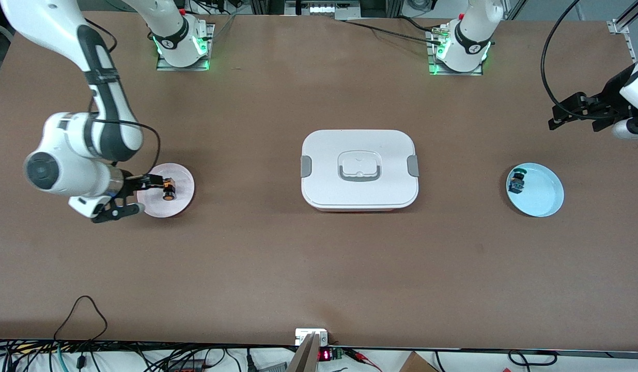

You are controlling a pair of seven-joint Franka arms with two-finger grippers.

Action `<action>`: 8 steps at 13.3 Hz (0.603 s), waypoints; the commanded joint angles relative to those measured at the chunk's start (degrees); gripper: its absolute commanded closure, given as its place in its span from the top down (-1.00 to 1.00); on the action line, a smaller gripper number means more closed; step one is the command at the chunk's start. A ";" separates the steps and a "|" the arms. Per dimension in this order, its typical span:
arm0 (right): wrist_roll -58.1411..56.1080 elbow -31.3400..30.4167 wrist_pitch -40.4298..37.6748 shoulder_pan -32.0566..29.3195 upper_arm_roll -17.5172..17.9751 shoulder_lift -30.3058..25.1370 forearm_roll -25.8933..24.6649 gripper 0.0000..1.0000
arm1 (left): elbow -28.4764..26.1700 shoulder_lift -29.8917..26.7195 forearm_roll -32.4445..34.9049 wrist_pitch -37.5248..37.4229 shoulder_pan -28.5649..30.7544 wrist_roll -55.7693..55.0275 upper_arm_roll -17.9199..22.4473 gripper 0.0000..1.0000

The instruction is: Transfer orange switch to right arm and place

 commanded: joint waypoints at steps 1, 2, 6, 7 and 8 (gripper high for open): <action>2.07 2.64 -5.52 -0.35 0.29 -6.84 1.30 1.00 | 1.14 0.31 0.47 -0.08 -0.38 -0.29 -0.03 1.00; 2.43 2.64 -8.39 -0.35 0.20 -10.08 1.30 1.00 | 1.14 0.22 0.47 -0.08 -0.38 -0.29 0.06 1.00; 9.63 2.73 -15.35 0.09 0.55 -20.56 -0.62 1.00 | 1.05 0.13 0.47 -0.43 -0.47 -1.08 -0.21 1.00; 10.43 2.73 -15.63 0.17 0.81 -21.79 -2.11 1.00 | 1.05 0.04 0.47 -1.13 -0.38 -1.25 -0.21 1.00; 10.35 3.25 -15.63 0.09 0.81 -21.98 -2.39 1.00 | 0.97 -0.04 0.47 -1.40 -0.38 -1.69 -0.21 1.00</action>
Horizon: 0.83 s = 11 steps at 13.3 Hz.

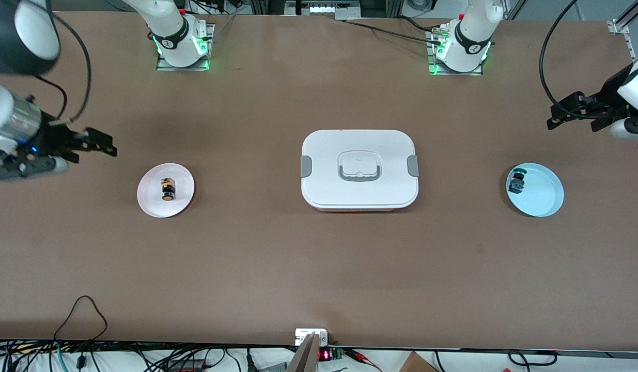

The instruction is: Transfer orange switch to right arm and place

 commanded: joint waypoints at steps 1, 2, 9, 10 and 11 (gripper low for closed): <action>1.00 0.71 -0.07 -0.02 0.31 -1.19 -1.41 1.00 | 0.93 -0.03 0.56 -1.21 -0.42 -1.34 -0.27 1.00; 0.99 2.38 0.02 -0.19 0.31 -0.41 -1.41 1.00 | 0.93 -0.03 0.56 -1.04 -0.51 -1.43 -0.35 1.00; 1.70 4.68 0.37 -0.19 0.31 0.57 0.61 1.00 | 0.85 0.06 0.38 0.20 0.27 -0.55 -0.53 1.00; 1.70 4.68 0.11 -0.11 0.31 0.48 0.70 1.00 | 0.85 0.06 0.38 0.11 0.36 -0.55 -0.53 1.00; 1.52 4.68 -0.67 -0.19 0.31 0.48 0.52 1.00 | 0.85 0.15 0.47 0.11 0.36 -0.55 -0.36 1.00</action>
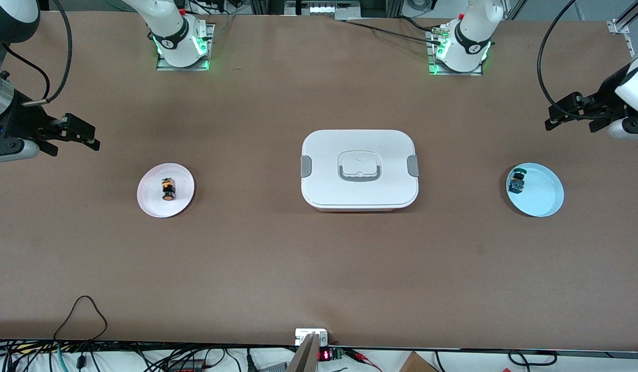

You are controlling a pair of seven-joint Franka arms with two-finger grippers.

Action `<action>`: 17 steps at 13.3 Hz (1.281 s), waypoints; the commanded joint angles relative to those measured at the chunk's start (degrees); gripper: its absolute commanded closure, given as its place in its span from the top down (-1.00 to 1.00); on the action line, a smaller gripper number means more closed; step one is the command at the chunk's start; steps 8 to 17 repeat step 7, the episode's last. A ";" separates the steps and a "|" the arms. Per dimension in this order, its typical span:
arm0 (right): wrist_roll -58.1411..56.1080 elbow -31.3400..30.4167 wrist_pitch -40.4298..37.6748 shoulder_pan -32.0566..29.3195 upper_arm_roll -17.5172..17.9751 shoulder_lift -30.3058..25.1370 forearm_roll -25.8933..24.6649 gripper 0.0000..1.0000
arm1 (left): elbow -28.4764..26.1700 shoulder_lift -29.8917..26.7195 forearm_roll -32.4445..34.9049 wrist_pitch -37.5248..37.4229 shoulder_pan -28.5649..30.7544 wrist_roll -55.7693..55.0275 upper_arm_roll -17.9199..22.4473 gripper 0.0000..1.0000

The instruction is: Transfer orange switch to right arm and place

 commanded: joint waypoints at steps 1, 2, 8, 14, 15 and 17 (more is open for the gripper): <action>0.21 1.29 -2.03 -0.09 0.21 0.29 0.07 1.00 | 0.69 0.15 0.47 -0.56 0.33 -0.12 0.20 1.00; 0.30 1.29 -2.38 0.08 0.39 0.29 -0.03 1.00 | 0.69 0.24 0.47 -0.47 0.33 -0.12 0.20 1.00; 0.12 1.29 -2.38 0.09 0.39 0.12 0.32 1.00 | 0.52 0.33 0.56 -0.47 0.41 -0.12 0.47 1.00; 0.12 1.29 -2.38 0.09 0.39 0.12 0.32 1.00 | 0.52 0.33 0.56 -0.47 0.41 -0.12 0.47 1.00; 0.12 1.29 -2.38 0.09 0.39 0.12 0.32 1.00 | 0.52 0.33 0.56 -0.47 0.41 -0.12 0.47 1.00; 0.12 1.29 -2.38 0.09 0.39 0.12 0.32 1.00 | 0.52 0.33 0.56 -0.47 0.41 -0.12 0.47 1.00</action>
